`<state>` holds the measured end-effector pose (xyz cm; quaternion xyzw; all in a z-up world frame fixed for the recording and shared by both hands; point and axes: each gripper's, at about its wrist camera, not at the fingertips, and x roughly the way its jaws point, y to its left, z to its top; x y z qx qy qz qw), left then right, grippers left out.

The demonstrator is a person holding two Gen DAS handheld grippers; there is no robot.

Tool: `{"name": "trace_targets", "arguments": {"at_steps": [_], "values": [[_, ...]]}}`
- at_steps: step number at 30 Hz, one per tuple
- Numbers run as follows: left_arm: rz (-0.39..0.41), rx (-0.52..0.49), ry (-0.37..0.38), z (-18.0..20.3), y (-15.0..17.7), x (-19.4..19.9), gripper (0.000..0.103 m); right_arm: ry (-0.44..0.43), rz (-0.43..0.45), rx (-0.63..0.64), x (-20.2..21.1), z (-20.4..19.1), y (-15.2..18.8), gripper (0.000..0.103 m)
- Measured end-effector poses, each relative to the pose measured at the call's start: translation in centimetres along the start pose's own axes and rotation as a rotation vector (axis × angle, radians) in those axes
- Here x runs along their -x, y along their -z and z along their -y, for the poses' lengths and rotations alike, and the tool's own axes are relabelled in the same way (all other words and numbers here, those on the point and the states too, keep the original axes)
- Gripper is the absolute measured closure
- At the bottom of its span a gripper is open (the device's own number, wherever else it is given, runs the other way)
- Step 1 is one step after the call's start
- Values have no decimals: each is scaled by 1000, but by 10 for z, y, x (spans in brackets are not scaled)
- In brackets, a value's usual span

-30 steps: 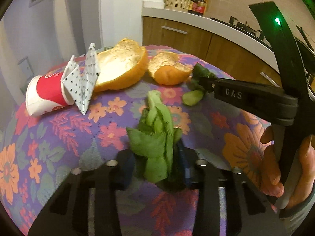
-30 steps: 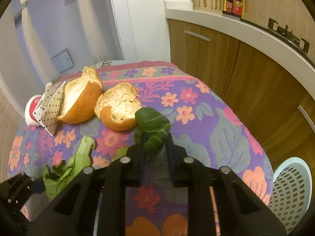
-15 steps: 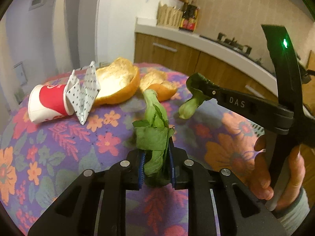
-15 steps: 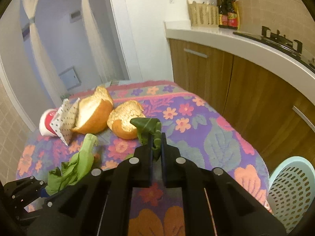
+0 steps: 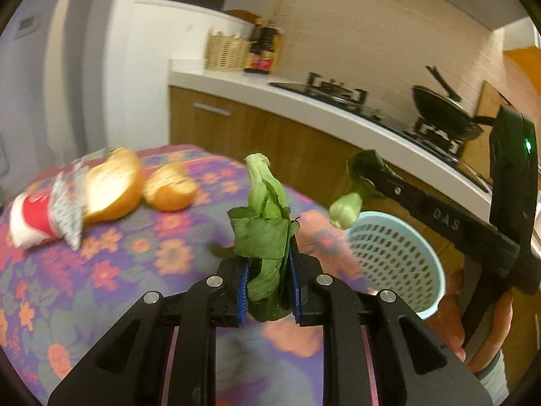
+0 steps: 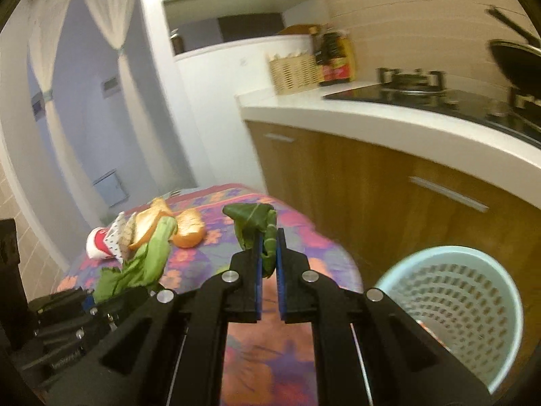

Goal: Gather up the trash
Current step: 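Carry the vegetable scraps over the wastebasket and open both tools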

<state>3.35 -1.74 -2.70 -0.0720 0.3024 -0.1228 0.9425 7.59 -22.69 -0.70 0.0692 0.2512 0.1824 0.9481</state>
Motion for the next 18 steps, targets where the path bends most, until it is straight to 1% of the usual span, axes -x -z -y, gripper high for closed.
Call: {"name": "trace_targets", "arguments": {"at_steps": [5,8,10,12,15,18], "values": [[-9,-78,54,47,-7,-14,86,114,15,-37,29,43,16,98],[-29,-117,98,80,-9,-30,86,157,-2,-82,38,70,29,98],[-49,-134,121,96,-10,-42,86,202,-22,-116,42,91,38,98],[-82,-151,147,114,-7,-57,86,242,-49,-154,44,111,48,98],[-139,-179,179,137,-2,-78,86,260,-115,-232,42,139,62,98],[-215,-186,231,154,4,-101,86,273,-172,-313,37,161,78,98]]}}
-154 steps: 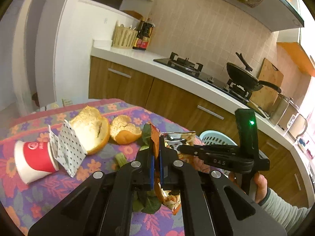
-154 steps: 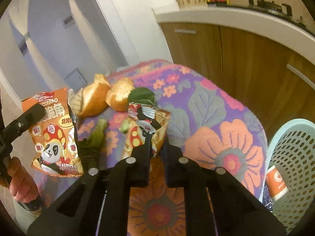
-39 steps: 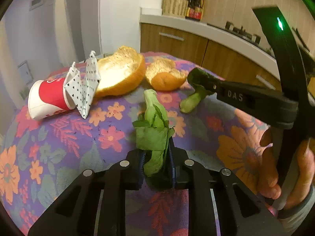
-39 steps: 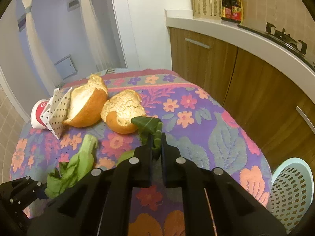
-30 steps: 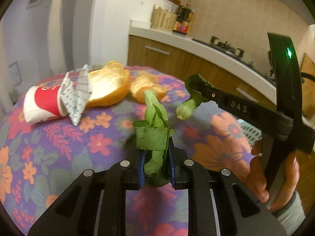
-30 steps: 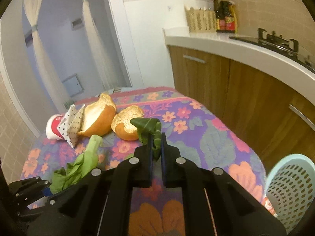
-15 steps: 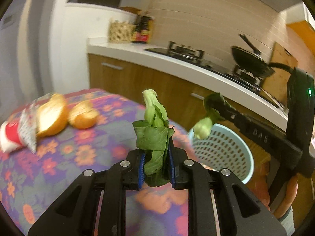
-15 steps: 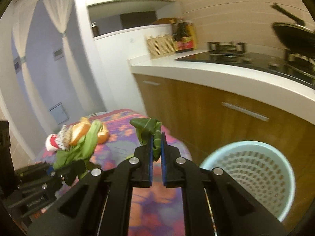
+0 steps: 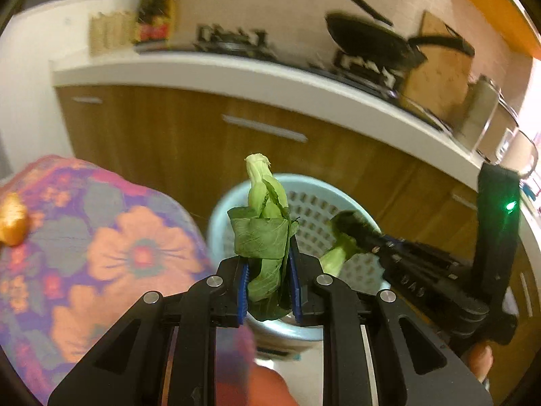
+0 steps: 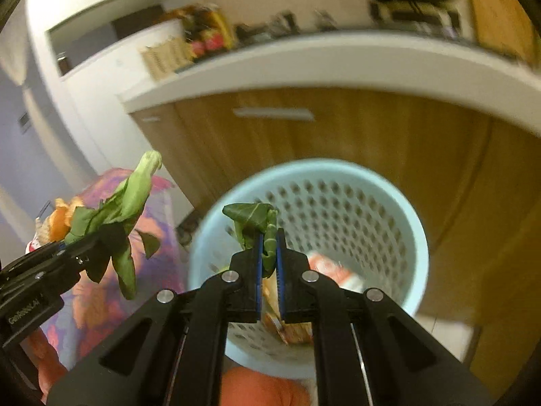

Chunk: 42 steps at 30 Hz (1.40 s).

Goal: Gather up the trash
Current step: 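Carry the vegetable scraps over the wastebasket and open both tools, then move both tools back over the table toward the polka-dot bag and peels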

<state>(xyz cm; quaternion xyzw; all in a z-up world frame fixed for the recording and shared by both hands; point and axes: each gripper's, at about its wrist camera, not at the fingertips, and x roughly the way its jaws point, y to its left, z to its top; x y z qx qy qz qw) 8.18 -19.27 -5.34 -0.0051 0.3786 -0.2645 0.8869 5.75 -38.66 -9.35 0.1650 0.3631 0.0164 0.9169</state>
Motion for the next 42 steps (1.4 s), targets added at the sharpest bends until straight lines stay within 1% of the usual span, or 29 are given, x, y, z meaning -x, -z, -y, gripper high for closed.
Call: {"name": "trace_targets", "arguments": {"at_steps": [3,6,8,9,11,12,13,14,16,19,21,22,23,27,33,37,39,42], "values": [[-45,-2,25,7,-1,-20,86,3,-45,-53,-11,19,7,98],[-72,-2,27,9,0,-35,85,14,-73,-75,-17,30,11,98],[-86,-3,22,9,1,-42,83,-1,-92,-92,-20,35,11,98],[-88,-10,17,11,1,-45,80,-7,-98,-95,-19,36,12,98],[-96,-28,-4,12,2,-50,67,-16,-103,-94,-20,36,11,97],[-97,-27,-8,12,2,-51,58,-12,-110,-88,-20,35,11,97],[-90,-23,-14,11,2,-51,57,-4,-112,-81,-21,33,11,95],[-91,-21,-14,10,0,-51,57,2,-113,-76,-22,31,12,92],[-97,-14,-7,7,-1,-50,51,-2,-116,-71,-22,29,12,88],[-86,-5,-8,3,-1,-45,50,3,-108,-76,-18,30,12,87],[-80,-3,-4,2,-1,-40,50,9,-97,-71,-15,28,10,82],[-75,-1,-2,1,-1,-38,50,14,-91,-68,-13,27,9,76],[-70,2,2,0,-1,-35,50,15,-87,-66,-12,27,8,73],[-52,5,5,-4,1,-23,50,-5,-67,-70,-2,21,5,73],[-5,34,15,-17,3,7,50,-42,-19,-17,16,-7,-5,73],[48,64,14,-33,2,38,49,-89,10,45,28,-44,-13,73],[80,80,4,-44,2,56,47,-108,20,93,32,-67,-16,73],[129,101,-24,-62,3,84,46,-139,29,168,36,-105,-19,73]]}}
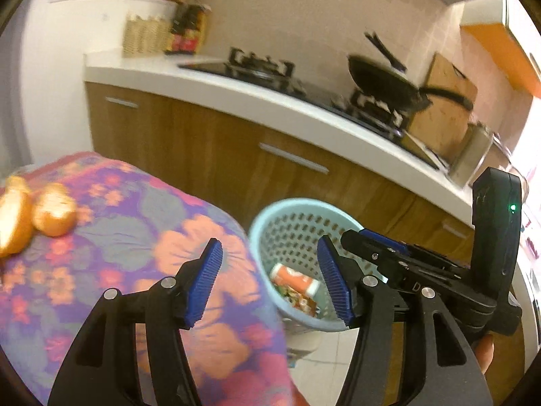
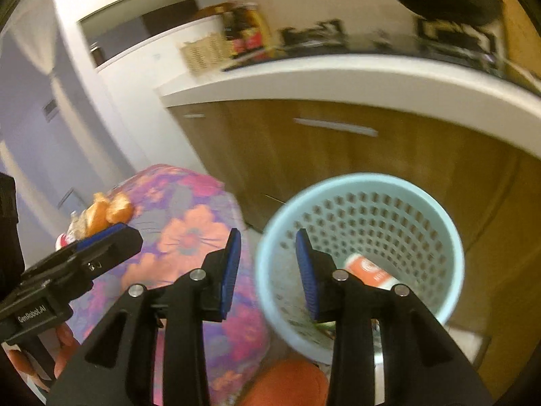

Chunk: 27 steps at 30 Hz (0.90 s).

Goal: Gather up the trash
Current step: 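Move both tools back over the table toward the polka-dot bag and peels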

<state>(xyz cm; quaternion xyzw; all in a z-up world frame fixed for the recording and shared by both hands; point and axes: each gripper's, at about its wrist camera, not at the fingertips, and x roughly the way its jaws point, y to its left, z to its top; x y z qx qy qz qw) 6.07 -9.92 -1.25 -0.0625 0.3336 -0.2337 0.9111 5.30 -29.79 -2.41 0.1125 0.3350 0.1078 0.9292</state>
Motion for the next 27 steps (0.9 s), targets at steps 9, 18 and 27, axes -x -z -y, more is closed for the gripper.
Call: {"name": "trace_targets", "arguments": {"at_steps": [9,18,27], "values": [[127,110,-91,-84,-1,81,48,-82,-2,232,-21,-116,-19,73],[188,194,-265,-175,21,145,48,-134,-32,390,-73,-211,-19,73],[157,278,-308,-242,38,148,48,-101,15,399,-138,-245,-31,73]]}}
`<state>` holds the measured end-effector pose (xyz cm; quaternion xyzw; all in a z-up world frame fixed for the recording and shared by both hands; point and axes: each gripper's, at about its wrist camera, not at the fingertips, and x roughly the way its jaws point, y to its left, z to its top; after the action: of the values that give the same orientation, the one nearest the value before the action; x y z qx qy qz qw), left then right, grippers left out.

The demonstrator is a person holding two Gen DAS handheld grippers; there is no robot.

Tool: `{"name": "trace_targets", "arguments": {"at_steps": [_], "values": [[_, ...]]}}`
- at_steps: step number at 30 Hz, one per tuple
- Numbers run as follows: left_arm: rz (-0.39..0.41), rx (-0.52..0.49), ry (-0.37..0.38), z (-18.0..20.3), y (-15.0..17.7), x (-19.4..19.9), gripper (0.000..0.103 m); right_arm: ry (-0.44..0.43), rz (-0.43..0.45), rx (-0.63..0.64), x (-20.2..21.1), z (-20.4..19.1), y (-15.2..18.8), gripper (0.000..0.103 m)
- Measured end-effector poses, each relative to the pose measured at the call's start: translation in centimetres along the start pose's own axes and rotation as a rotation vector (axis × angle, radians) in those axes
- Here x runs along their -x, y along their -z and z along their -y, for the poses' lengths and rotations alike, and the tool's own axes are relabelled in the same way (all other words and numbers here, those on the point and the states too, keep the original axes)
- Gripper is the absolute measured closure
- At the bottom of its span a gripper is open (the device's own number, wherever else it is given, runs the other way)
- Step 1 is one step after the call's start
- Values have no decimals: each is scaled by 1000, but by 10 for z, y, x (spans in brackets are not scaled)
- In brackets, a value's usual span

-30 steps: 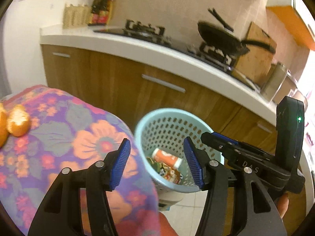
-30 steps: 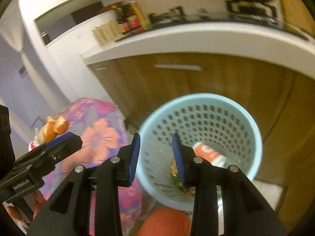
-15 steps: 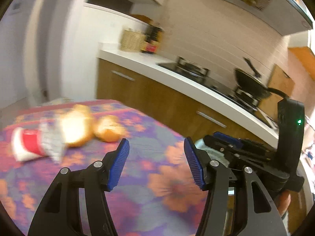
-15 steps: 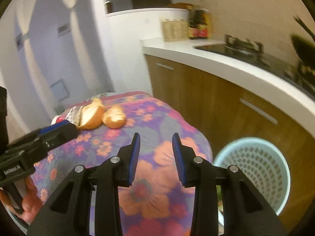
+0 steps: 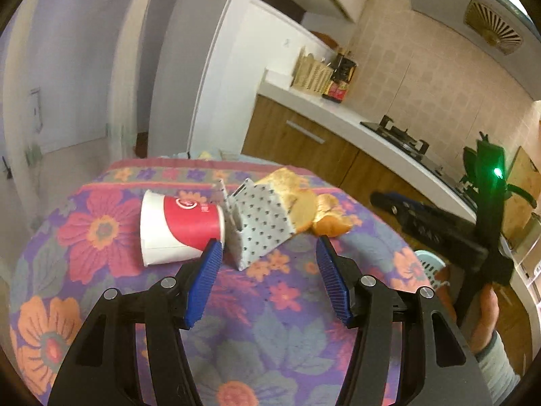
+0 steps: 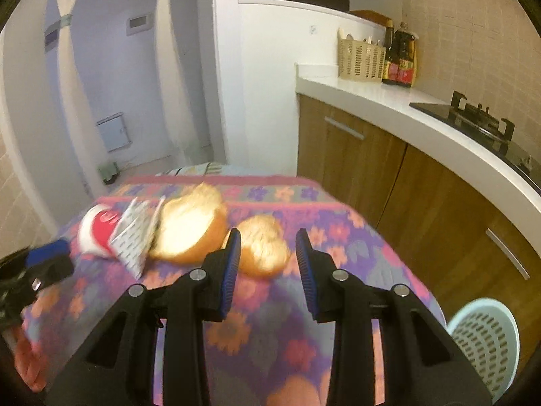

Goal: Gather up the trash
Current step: 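Move both tools back over the table toward the polka-dot bag and peels, then grasp the polka-dot paper bag with the left tool while the right tool grasps an orange peel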

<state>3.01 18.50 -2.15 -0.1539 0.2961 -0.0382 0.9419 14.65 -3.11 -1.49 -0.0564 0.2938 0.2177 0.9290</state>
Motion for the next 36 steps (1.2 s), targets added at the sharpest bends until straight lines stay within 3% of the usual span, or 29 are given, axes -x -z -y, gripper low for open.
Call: {"name": "trace_targets", "arguments": {"at_steps": [5,11,16,18,19,25,29,31,36], "values": [[-32,-49,-39,6,-5,-23,48,7,-4,-61,-24,12,5,73],[-51,-155,-166,23,-9,-52,47,15,-24,-67,-33,19,12,73],[-65,-214,-228,32,-7,-70,46,14,-35,-46,-36,16,14,72],[-62,-232,-250,36,-7,-72,44,19,-37,-35,-37,13,14,63],[-60,-239,-261,38,-6,-73,43,20,-37,-31,-37,13,14,53],[-71,-247,-243,39,2,-75,27,6,-62,-41,-42,14,15,51],[-78,-244,-250,37,3,-77,27,-2,-72,-25,-44,12,15,50],[-100,-229,-270,35,3,-82,35,-3,-74,-11,-44,9,15,50],[-140,-171,-273,22,2,-86,69,-27,-83,-10,-46,8,16,49]]}}
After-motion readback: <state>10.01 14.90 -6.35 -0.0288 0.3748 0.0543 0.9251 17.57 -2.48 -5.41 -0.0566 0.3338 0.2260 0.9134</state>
